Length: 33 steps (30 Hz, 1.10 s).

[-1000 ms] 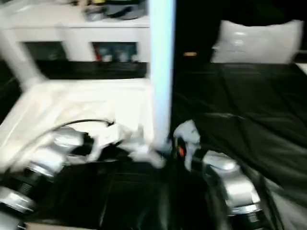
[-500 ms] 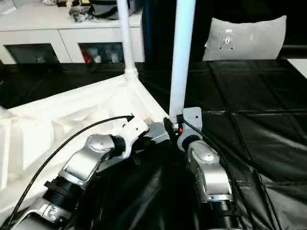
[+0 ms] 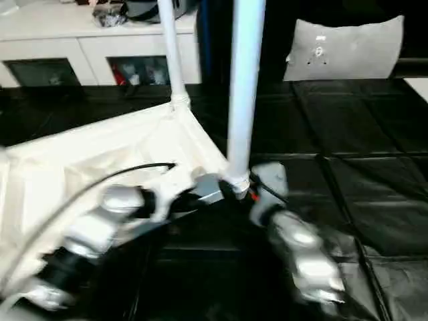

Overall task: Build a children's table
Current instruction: Rotate leg to tighten

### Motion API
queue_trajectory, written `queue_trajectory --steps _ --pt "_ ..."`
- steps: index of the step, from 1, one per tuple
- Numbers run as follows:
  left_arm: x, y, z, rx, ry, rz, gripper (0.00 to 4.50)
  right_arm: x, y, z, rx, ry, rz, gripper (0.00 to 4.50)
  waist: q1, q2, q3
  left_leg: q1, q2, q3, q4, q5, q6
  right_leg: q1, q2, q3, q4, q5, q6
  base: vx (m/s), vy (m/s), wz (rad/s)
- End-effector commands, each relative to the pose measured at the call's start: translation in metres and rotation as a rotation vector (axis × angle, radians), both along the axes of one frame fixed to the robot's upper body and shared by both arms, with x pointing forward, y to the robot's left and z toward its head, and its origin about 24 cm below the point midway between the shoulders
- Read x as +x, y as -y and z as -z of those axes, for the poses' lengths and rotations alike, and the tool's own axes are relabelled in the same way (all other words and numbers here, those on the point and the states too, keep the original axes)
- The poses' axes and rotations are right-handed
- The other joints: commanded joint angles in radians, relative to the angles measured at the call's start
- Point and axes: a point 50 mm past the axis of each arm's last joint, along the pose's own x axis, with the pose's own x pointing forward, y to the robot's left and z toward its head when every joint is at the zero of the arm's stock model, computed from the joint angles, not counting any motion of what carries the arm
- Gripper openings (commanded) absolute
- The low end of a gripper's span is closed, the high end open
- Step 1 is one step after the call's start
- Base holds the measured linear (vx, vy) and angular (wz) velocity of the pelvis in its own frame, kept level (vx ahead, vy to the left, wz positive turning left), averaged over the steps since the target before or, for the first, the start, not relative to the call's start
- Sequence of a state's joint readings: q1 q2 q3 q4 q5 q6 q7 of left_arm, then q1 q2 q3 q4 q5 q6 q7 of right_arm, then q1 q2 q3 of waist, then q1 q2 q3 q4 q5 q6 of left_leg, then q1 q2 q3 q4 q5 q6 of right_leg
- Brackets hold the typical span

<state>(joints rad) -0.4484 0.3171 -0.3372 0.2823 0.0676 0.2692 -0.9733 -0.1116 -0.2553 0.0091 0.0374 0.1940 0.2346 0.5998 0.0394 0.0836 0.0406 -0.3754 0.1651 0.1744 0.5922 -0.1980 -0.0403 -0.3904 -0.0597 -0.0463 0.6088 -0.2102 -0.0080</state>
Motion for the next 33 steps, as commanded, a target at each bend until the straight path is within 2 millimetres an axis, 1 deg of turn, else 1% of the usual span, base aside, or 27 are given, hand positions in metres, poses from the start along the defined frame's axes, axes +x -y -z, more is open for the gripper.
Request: queue_trajectory --steps 1,2,3,4,5,6,7,9,10,11,12,13,15,16,17,19,22,24,25,27,28,30,33 --pt "-0.001 -0.003 -0.005 0.029 0.025 0.113 0.0 -0.004 0.002 -0.009 -0.018 0.045 -0.104 4.46 0.005 -0.01 -0.053 0.006 0.059 -0.027 -0.066 -0.167 0.085 0.049 -0.085 0.045 -0.079 -0.109 -0.22 0.0 0.0 0.0" --pt "-0.002 -0.009 -0.005 0.061 0.027 0.16 0.0 -0.007 0.003 -0.011 -0.048 0.038 -0.192 4.46 0.007 -0.009 -0.054 0.007 0.06 -0.027 -0.066 -0.164 0.084 0.05 -0.085 0.045 -0.078 -0.113 -0.219 0.0 0.0 0.0" --pt "-0.002 -0.009 -0.005 0.061 0.027 0.16 0.0 -0.007 0.003 -0.011 -0.048 0.038 -0.192 4.46 0.01 -0.009 -0.053 0.007 0.059 -0.028 -0.066 -0.166 0.087 0.05 -0.084 0.045 -0.08 -0.122 -0.216 0.0 0.0 0.0" --pt "-0.003 -0.017 -0.005 0.09 0.012 0.245 0.0 -0.012 0.006 -0.013 -0.102 0.026 -0.326 4.46 0.013 -0.012 -0.053 0.007 0.061 -0.027 -0.065 -0.161 0.09 0.05 -0.084 0.045 -0.077 -0.114 -0.218 0.0 0.0 0.0" --pt "-0.004 -0.02 -0.005 0.095 0.004 0.29 0.0 -0.013 0.007 -0.014 -0.125 0.02 -0.389 4.46 0.017 -0.012 -0.053 0.009 0.06 -0.026 -0.064 -0.165 0.092 0.05 -0.084 0.045 -0.078 -0.124 -0.217 0.0 0.0 0.0" --pt "-0.004 -0.02 -0.005 0.096 0.004 0.291 0.0 -0.013 0.007 -0.014 -0.126 0.02 -0.391 4.46 0.021 -0.012 -0.054 0.008 0.061 -0.025 -0.064 -0.161 0.093 0.051 -0.086 0.046 -0.076 -0.126 -0.219 0.0 0.0 0.0" --pt "-0.005 -0.022 -0.006 0.097 -0.002 0.319 0.0 -0.014 0.008 -0.015 -0.138 0.016 -0.427 4.46 0.023 -0.012 -0.053 0.009 0.062 -0.024 -0.063 -0.158 0.093 0.048 -0.087 0.046 -0.075 -0.121 -0.224 0.0 0.0 0.0" --pt "-0.005 -0.024 -0.006 0.112 -0.008 0.357 0.0 -0.014 0.008 -0.016 -0.155 0.011 -0.477 4.46 0.026 -0.012 -0.054 0.01 0.064 -0.024 -0.064 -0.158 0.092 0.048 -0.087 0.046 -0.074 -0.119 -0.23 0.0 0.0 0.0" --pt "-0.005 -0.025 -0.006 0.128 -0.009 0.392 0.0 -0.015 0.007 -0.016 -0.166 0.005 -0.519 4.46 0.03 -0.011 -0.054 0.011 0.065 -0.024 -0.063 -0.16 0.09 0.047 -0.087 0.045 -0.073 -0.126 -0.234 0.0 0.0 0.0" --pt "-0.006 -0.026 -0.007 0.137 -0.025 0.443 0.0 -0.014 0.004 -0.016 -0.188 -0.009 -0.598 4.46 0.032 -0.01 -0.055 0.011 0.064 -0.025 -0.063 -0.157 0.09 0.048 -0.086 0.044 -0.072 -0.124 -0.235 0.0 0.0 0.0" --pt "-0.006 -0.026 -0.007 0.138 -0.025 0.447 0.0 -0.014 0.004 -0.016 -0.189 -0.01 -0.604 4.46 0.033 -0.01 -0.057 0.01 0.065 -0.024 -0.062 -0.148 0.092 0.049 -0.085 0.043 -0.068 -0.103 -0.243 0.0 0.0 0.0" --pt "-0.007 -0.026 -0.008 0.14 -0.026 0.48 0.0 -0.015 0.003 -0.016 -0.194 -0.024 -0.649 4.46 0.035 -0.01 -0.057 0.01 0.066 -0.024 -0.061 -0.146 0.094 0.049 -0.087 0.044 -0.067 -0.092 -0.246 0.0 0.0 0.0" --pt "-0.007 -0.027 -0.008 0.142 -0.026 0.495 0.0 -0.015 0.002 -0.016 -0.197 -0.028 -0.664 4.46 0.041 -0.01 -0.057 0.012 0.068 -0.022 -0.059 -0.146 0.094 0.047 -0.088 0.045 -0.066 -0.083 -0.254 0.0 0.0 0.0" --pt "-0.007 -0.026 -0.008 0.145 -0.029 0.517 0.0 -0.014 0.001 -0.016 -0.191 -0.036 -0.684 4.29 0.051 -0.011 -0.058 0.014 0.067 -0.021 -0.059 -0.15 0.09 0.046 -0.088 0.045 -0.066 -0.088 -0.258 0.0 0.0 0.0" --pt "-0.007 -0.025 -0.009 0.146 -0.04 0.552 0.0 -0.012 -0.003 -0.017 -0.176 -0.057 -0.724 4.29 0.054 -0.01 -0.059 0.014 0.067 -0.021 -0.059 -0.152 0.089 0.046 -0.088 0.045 -0.065 -0.089 -0.259 0.0 0.0 0.0" --pt "-0.008 -0.024 -0.01 0.148 -0.046 0.589 0.0 -0.012 -0.006 -0.017 -0.153 -0.09 -0.763 4.07 0.058 -0.009 -0.058 0.014 0.07 -0.023 -0.061 -0.155 0.084 0.047 -0.088 0.044 -0.063 -0.09 -0.259 0.0 0.0 0.0" --pt "-0.008 -0.024 -0.01 0.151 -0.053 0.607 0.0 -0.011 -0.007 -0.017 -0.131 -0.114 -0.783 3.75 0.064 -0.011 -0.06 0.013 0.07 -0.023 -0.06 -0.15 0.08 0.047 -0.088 0.045 -0.061 -0.082 -0.258 0.0 0.0 0.0" --pt "-0.009 -0.024 -0.009 0.155 -0.059 0.627 0.0 -0.011 -0.008 -0.016 -0.123 -0.142 -0.814 3.68 0.067 -0.012 -0.061 0.013 0.069 -0.022 -0.058 -0.145 0.08 0.048 -0.089 0.044 -0.061 -0.078 -0.259 0.0 0.0 0.0" --pt "-0.009 -0.024 -0.009 0.156 -0.059 0.628 0.0 -0.011 -0.008 -0.016 -0.122 -0.145 -0.816 3.49 0.067 -0.012 -0.061 0.012 0.068 -0.022 -0.058 -0.145 0.08 0.048 -0.089 0.044 -0.061 -0.079 -0.26 0.0 0.0 0.0" --pt "-0.009 -0.024 -0.009 0.155 -0.062 0.635 0.0 -0.011 -0.008 -0.016 -0.11 -0.157 -0.824 3.31 0.07 -0.012 -0.061 0.013 0.07 -0.023 -0.058 -0.138 0.078 0.047 -0.089 0.044 -0.06 -0.076 -0.257 0.0 0.0 0.0" --pt "-0.009 -0.025 -0.008 0.157 -0.063 0.639 0.0 -0.01 -0.009 -0.017 -0.102 -0.163 -0.832 3.23 0.071 -0.017 -0.061 0.012 0.069 -0.022 -0.058 -0.141 0.077 0.047 -0.089 0.044 -0.06 -0.085 -0.256 0.0 0.0 0.0" --pt "-0.009 -0.026 -0.008 0.156 -0.064 0.641 0.0 -0.01 -0.01 -0.017 -0.097 -0.165 -0.836 3.05 0.072 -0.014 -0.06 0.012 0.07 -0.022 -0.058 -0.142 0.074 0.047 -0.091 0.044 -0.061 -0.096 -0.252 0.0 0.0 0.0" --pt "-0.009 -0.026 -0.009 0.155 -0.066 0.643 0.0 -0.01 -0.011 -0.017 -0.085 -0.171 -0.847 2.8 0.072 -0.016 -0.061 0.012 0.069 -0.022 -0.058 -0.14 0.07 0.047 -0.09 0.044 -0.061 -0.101 -0.249 0.0 0.0 0.0"
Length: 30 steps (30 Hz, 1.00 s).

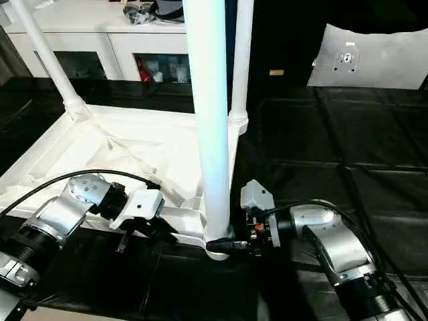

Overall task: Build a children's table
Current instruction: Rotate leg to tighten

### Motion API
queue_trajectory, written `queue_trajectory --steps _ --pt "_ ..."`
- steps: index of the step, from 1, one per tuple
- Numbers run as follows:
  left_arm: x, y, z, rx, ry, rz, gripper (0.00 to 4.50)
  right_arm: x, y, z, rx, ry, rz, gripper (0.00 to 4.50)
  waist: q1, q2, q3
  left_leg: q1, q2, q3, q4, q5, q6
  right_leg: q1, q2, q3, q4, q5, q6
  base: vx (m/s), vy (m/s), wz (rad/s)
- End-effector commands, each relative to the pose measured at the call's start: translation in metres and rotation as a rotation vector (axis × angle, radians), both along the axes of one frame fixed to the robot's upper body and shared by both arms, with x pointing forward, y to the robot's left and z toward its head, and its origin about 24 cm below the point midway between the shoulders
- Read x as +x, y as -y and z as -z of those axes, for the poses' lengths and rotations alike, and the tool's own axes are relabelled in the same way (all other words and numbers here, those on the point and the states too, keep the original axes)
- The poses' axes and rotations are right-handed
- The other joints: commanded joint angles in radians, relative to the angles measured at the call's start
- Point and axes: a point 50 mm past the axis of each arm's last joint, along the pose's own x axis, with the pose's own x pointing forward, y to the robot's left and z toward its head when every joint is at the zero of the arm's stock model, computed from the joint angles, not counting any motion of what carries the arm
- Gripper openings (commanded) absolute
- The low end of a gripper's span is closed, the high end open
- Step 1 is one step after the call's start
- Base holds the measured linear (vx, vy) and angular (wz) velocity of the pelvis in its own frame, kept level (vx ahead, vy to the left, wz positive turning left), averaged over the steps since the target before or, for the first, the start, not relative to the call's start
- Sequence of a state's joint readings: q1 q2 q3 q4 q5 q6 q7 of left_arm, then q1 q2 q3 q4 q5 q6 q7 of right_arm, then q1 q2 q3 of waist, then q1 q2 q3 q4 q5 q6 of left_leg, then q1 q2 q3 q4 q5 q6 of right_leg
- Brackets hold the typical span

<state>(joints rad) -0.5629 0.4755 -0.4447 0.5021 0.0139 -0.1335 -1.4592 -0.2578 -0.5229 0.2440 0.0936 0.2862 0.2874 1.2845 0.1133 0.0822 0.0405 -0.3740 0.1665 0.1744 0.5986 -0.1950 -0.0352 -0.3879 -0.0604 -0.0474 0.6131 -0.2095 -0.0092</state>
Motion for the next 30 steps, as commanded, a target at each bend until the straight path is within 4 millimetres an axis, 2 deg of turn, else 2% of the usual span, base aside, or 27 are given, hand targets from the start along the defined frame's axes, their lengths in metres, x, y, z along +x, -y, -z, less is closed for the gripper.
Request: queue_trajectory --steps 1,6,9,11,12,13,14,15,17,18,19,20,21,26,27,28,30 --pt "-0.002 0.004 -0.004 0.03 -0.001 0.089 0.0 0.003 -0.002 -0.006 0.02 -0.004 -0.01 2.76 -0.002 -0.014 -0.061 0.011 0.068 -0.022 -0.065 -0.138 0.066 0.044 -0.089 0.045 -0.064 -0.096 -0.248 0.0 0.0 0.0" --pt "-0.001 0.004 -0.003 0.008 -0.001 0.044 0.0 -0.003 -0.006 -0.004 0.04 -0.037 -0.016 2.67 -0.002 -0.011 -0.06 0.012 0.068 -0.022 -0.065 -0.147 0.06 0.044 -0.088 0.045 -0.067 -0.11 -0.246 0.0 0.0 0.0" --pt "0.002 0.008 -0.003 -0.038 0.008 -0.044 0.0 -0.01 -0.01 0.001 0.061 -0.064 0.024 2.67 0.001 -0.009 -0.061 0.014 0.07 -0.023 -0.066 -0.147 0.056 0.043 -0.089 0.046 -0.066 -0.1 -0.245 0.0 0.0 0.0" --pt "0.004 0.012 -0.004 -0.07 0.019 -0.108 0.0 -0.012 -0.013 0.004 0.069 -0.065 0.072 2.66 -0.001 -0.008 -0.057 0.012 0.069 -0.023 -0.068 -0.166 0.049 0.041 -0.089 0.046 -0.07 -0.12 -0.244 0.0 0.0 0.0" --pt "0.006 0.014 -0.004 -0.088 0.027 -0.151 0.0 -0.012 -0.015 0.007 0.07 -0.06 0.114 2.66 -0.004 -0.011 -0.055 0.013 0.067 -0.023 -0.071 -0.188 0.041 0.043 -0.09 0.046 -0.075 -0.173 -0.232 0.0 0.0 0.0" --pt "0.007 0.018 -0.003 -0.103 0.035 -0.198 0.0 -0.011 -0.018 0.01 0.067 -0.042 0.174 2.66 -0.007 -0.009 -0.048 0.015 0.067 -0.024 -0.076 -0.219 0.026 0.039 -0.091 0.047 -0.083 -0.245 -0.22 0.0 0.0 0.0" --pt "0.009 0.022 -0.003 -0.128 0.036 -0.258 0.0 -0.009 -0.021 0.014 0.066 -0.034 0.244 2.65 -0.01 -0.01 -0.046 0.017 0.065 -0.025 -0.078 -0.238 0.019 0.04 -0.092 0.046 -0.089 -0.293 -0.208 0.0 0.0 0.0" --pt "0.01 0.029 -0.004 -0.163 0.035 -0.317 0.0 -0.006 -0.025 0.018 0.065 -0.026 0.333 2.65 -0.016 -0.008 -0.043 0.021 0.066 -0.027 -0.083 -0.267 -0.002 0.035 -0.093 0.048 -0.093 -0.357 -0.192 0.0 0.0 0.0" --pt "0.01 0.039 -0.005 -0.21 0.025 -0.407 0.0 -0.002 -0.033 0.023 0.07 -0.051 0.462 2.65 -0.029 -0.012 -0.041 0.022 0.06 -0.033 -0.087 -0.297 -0.023 0.035 -0.092 0.045 -0.098 -0.432 -0.165 0.0 0.0 0.0" --pt "0.01 0.039 -0.005 -0.21 0.026 -0.41 0.0 -0.001 -0.033 0.023 0.071 -0.051 0.467 2.65 -0.04 -0.012 -0.042 0.016 0.06 -0.036 -0.091 -0.287 -0.023 0.039 -0.09 0.045 -0.097 -0.422 -0.156 0.0 0.0 0.0" --pt "0.011 0.047 -0.005 -0.223 0.03 -0.463 0.0 0.003 -0.04 0.024 0.085 -0.06 0.541 2.65 -0.048 -0.008 -0.042 0.018 0.061 -0.036 -0.092 -0.299 -0.022 0.035 -0.088 0.046 -0.1 -0.413 -0.152 0.0 0.0 0.0" --pt "0.012 0.049 -0.005 -0.229 0.031 -0.481 0.0 0.004 -0.042 0.024 0.091 -0.064 0.563 2.65 -0.053 -0.009 -0.043 0.021 0.061 -0.035 -0.09 -0.303 -0.024 0.033 -0.088 0.048 -0.099 -0.397 -0.158 0.0 0.0 0.0" --pt "0.013 0.053 -0.006 -0.238 0.032 -0.513 0.0 0.006 -0.045 0.024 0.102 -0.07 0.599 2.65 -0.061 -0.008 -0.043 0.017 0.057 -0.035 -0.088 -0.302 -0.018 0.035 -0.088 0.048 -0.099 -0.382 -0.166 0.0 0.0 0.0" --pt "0.017 0.075 -0.011 -0.28 0.062 -0.67 0.0 0.019 -0.062 0.022 0.133 -0.062 0.804 2.64 -0.074 -0.009 -0.045 0.011 0.053 -0.032 -0.084 -0.253 -0.002 0.036 -0.087 0.049 -0.101 -0.345 -0.169 0.0 0.0 0.0" --pt "0.018 0.082 -0.014 -0.298 0.082 -0.725 0.0 0.022 -0.065 0.023 0.131 -0.064 0.858 2.64 -0.074 -0.004 -0.047 0.011 0.054 -0.032 -0.083 -0.242 0.002 0.036 -0.087 0.05 -0.1 -0.324 -0.169 0.0 0.0 0.0" --pt "0.018 0.084 -0.015 -0.3 0.083 -0.731 0.0 0.023 -0.065 0.024 0.129 -0.064 0.867 2.64 -0.077 -0.004 -0.047 0.009 0.056 -0.031 -0.084 -0.235 0.001 0.036 -0.085 0.05 -0.097 -0.302 -0.173 0.0 0.0 0.0" --pt "0.015 0.1 -0.02 -0.333 0.085 -0.782 0.0 0.028 -0.067 0.026 0.108 -0.063 0.951 2.64 -0.078 -0.001 -0.051 0.009 0.056 -0.031 -0.08 -0.207 0.008 0.04 -0.084 0.049 -0.092 -0.22 -0.19 0.0 0.0 0.0"
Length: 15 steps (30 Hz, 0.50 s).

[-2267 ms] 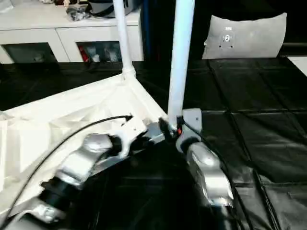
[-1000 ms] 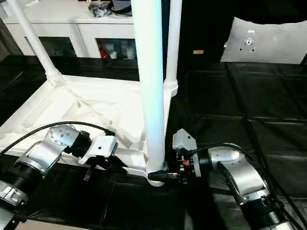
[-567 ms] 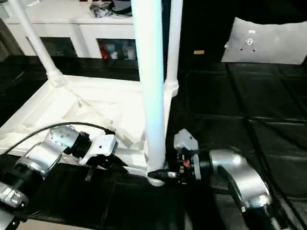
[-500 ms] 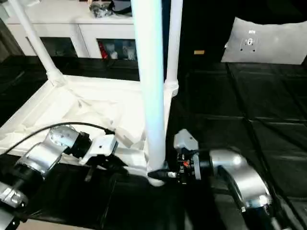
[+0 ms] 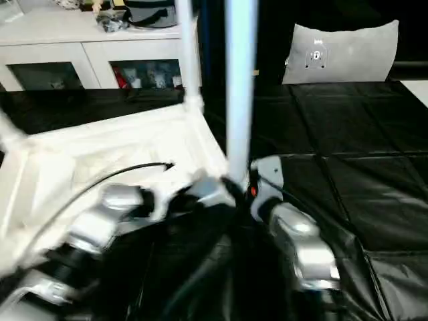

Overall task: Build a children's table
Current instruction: Rotate leg to tighten

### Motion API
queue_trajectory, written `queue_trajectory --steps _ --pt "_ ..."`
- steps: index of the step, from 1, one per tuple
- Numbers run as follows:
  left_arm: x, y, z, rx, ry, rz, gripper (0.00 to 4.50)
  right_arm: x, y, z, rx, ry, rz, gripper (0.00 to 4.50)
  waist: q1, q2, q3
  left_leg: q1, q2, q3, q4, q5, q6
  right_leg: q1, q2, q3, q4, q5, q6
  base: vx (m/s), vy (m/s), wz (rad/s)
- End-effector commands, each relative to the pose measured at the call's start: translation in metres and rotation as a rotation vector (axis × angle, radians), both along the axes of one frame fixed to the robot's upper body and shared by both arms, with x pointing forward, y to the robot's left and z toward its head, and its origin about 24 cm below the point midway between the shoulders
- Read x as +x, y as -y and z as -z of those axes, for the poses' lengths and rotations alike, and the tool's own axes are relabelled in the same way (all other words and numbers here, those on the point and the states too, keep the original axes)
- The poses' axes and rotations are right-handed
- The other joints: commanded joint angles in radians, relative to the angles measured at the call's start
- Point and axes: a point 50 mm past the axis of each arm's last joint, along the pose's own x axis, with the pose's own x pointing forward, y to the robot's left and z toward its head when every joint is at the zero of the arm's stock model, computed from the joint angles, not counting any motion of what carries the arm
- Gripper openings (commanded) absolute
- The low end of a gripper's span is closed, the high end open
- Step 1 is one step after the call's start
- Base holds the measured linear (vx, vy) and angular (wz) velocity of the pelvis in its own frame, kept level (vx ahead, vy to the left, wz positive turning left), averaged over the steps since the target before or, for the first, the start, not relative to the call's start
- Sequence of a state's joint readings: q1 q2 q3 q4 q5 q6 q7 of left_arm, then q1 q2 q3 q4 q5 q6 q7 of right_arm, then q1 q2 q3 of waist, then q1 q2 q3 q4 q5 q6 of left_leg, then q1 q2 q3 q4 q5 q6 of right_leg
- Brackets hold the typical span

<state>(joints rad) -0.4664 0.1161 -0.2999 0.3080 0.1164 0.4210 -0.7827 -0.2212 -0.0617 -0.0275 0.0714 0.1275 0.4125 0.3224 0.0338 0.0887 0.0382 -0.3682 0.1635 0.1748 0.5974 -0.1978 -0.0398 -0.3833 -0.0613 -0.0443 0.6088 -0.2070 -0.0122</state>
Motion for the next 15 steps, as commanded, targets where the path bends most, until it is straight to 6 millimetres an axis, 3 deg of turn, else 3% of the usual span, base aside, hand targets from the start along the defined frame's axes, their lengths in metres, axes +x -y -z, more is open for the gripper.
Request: queue_trajectory --steps 1,4,5,9,12,15 --pt "0.0 0.034 -0.03 -0.126 0.114 -0.038 0.0 -0.01 -0.048 0.014 0.072 -0.089 -0.149 2.64 0.001 -0.009 -0.051 0.001 0.058 -0.032 -0.078 -0.189 0.021 0.039 -0.083 0.045 -0.085 -0.189 -0.194 0.0 0.0 0.0" --pt "-0.004 0.04 -0.03 -0.134 0.104 -0.016 0.0 -0.009 -0.047 0.014 0.062 -0.071 -0.136 2.64 0.002 -0.007 -0.056 -0.006 0.057 -0.032 -0.072 -0.128 0.047 0.047 -0.084 0.043 -0.077 -0.085 -0.204 0.0 0.0 0.0" --pt "-0.008 0.041 -0.03 -0.128 0.099 0.004 0.0 -0.009 -0.044 0.012 0.066 -0.045 -0.13 2.99 0.002 -0.003 -0.058 -0.004 0.056 -0.03 -0.069 -0.11 0.062 0.047 -0.083 0.042 -0.076 -0.05 -0.21 0.0 0.0 0.0" --pt "-0.007 0.026 -0.026 -0.1 0.105 0.043 0.0 -0.009 -0.033 0.008 0.053 0.001 -0.129 3.56 0.002 -0.001 -0.053 -0.002 0.057 -0.029 -0.071 -0.136 0.077 0.046 -0.083 0.039 -0.083 -0.107 -0.209 0.0 0.0 0.0" --pt "-0.006 0.005 -0.021 -0.043 0.11 0.106 0.0 -0.01 -0.018 0.004 0.003 0.053 -0.191 3.79 -0.001 0.001 -0.052 -0.004 0.057 -0.03 -0.073 -0.148 0.074 0.047 -0.082 0.039 -0.084 -0.128 -0.198 0.0 0.0 0.0" --pt "-0.006 -0.01 -0.018 -0.004 0.106 0.16 0.0 -0.012 -0.006 -0.001 -0.013 0.086 -0.251 3.91 -0.001 0.006 -0.052 -0.001 0.06 -0.028 -0.071 -0.153 0.076 0.045 -0.082 0.04 -0.082 -0.118 -0.209 0.0 0.0 0.0"
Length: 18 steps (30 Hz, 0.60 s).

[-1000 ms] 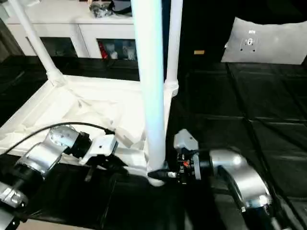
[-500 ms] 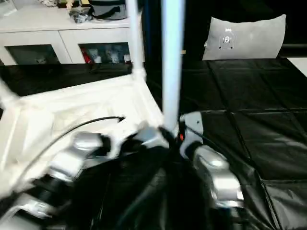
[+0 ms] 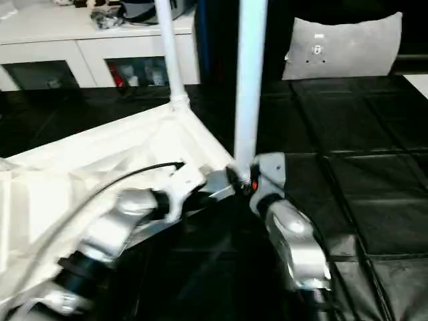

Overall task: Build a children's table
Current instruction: Rotate leg to tighten

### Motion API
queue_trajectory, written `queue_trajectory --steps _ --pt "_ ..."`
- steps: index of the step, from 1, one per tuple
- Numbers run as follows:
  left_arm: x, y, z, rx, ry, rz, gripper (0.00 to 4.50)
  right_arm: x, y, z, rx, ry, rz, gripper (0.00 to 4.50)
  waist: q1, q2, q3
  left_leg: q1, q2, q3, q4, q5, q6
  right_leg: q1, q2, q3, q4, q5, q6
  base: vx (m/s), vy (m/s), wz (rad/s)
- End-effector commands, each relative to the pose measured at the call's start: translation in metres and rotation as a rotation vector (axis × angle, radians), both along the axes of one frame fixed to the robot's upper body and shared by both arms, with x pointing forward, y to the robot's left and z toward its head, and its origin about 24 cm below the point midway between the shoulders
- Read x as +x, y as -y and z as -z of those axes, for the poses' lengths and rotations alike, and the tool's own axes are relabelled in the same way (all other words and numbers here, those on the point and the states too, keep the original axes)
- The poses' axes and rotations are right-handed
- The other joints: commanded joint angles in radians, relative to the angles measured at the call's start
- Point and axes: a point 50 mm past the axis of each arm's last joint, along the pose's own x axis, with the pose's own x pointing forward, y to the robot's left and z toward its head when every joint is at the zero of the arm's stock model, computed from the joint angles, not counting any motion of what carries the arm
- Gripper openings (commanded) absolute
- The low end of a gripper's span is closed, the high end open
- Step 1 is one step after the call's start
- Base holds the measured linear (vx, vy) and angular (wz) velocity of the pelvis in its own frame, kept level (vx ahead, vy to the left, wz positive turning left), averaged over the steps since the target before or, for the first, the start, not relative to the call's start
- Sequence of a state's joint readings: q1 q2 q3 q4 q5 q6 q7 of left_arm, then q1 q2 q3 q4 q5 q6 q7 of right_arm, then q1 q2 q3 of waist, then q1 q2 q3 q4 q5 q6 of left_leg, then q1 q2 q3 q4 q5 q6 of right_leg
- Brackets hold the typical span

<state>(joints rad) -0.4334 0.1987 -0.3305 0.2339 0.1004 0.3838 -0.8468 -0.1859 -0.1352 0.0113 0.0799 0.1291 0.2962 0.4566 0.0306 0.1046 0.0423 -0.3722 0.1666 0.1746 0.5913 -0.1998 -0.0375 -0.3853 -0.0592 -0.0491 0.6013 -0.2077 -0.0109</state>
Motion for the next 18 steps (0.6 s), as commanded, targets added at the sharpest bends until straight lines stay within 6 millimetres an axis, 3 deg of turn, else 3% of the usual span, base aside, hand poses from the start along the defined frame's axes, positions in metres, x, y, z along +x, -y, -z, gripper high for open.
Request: queue_trajectory --steps 1,6,7,10,14,18 --pt "0.001 -0.003 -0.013 -0.019 0.062 0.11 0.0 -0.006 -0.006 -0.004 0.015 0.018 -0.147 4.14 0.004 -0.011 -0.058 0.004 0.057 -0.028 -0.064 -0.148 0.075 0.048 -0.085 0.044 -0.074 -0.114 -0.212 0.0 0.0 0.0" --pt "-0.001 -0.025 -0.011 0.047 0.042 0.266 0.0 -0.016 0.011 -0.013 -0.033 0.036 -0.366 4.41 0.017 -0.008 -0.06 0.005 0.06 -0.028 -0.059 -0.12 0.103 0.05 -0.085 0.043 -0.065 -0.05 -0.222 0.0 0.0 0.0" --pt "-0.003 -0.033 -0.01 0.051 0.013 0.352 0.0 -0.022 0.016 -0.015 -0.068 0.013 -0.507 4.41 0.02 -0.006 -0.06 0.006 0.061 -0.028 -0.06 -0.122 0.103 0.048 -0.085 0.042 -0.064 -0.05 -0.225 0.0 0.0 0.0" --pt "-0.004 -0.037 -0.009 0.048 -0.006 0.408 0.0 -0.025 0.019 -0.016 -0.091 -0.009 -0.594 4.41 0.034 -0.006 -0.06 0.008 0.066 -0.025 -0.057 -0.128 0.105 0.046 -0.087 0.041 -0.06 -0.046 -0.239 0.0 0.0 0.0" --pt "-0.003 -0.044 -0.01 0.084 -0.036 0.537 0.0 -0.031 0.023 -0.018 -0.15 -0.052 -0.78 4.41 0.048 -0.009 -0.061 0.007 0.065 -0.024 -0.055 -0.13 0.104 0.048 -0.09 0.042 -0.061 -0.072 -0.241 0.0 0.0 0.0" --pt "-0.004 -0.045 -0.011 0.104 -0.055 0.627 0.0 -0.029 0.021 -0.02 -0.138 -0.078 -0.853 3.96 0.059 -0.012 -0.057 0.01 0.067 -0.024 -0.056 -0.163 0.088 0.042 -0.092 0.043 -0.065 -0.152 -0.238 0.0 0.0 0.0"
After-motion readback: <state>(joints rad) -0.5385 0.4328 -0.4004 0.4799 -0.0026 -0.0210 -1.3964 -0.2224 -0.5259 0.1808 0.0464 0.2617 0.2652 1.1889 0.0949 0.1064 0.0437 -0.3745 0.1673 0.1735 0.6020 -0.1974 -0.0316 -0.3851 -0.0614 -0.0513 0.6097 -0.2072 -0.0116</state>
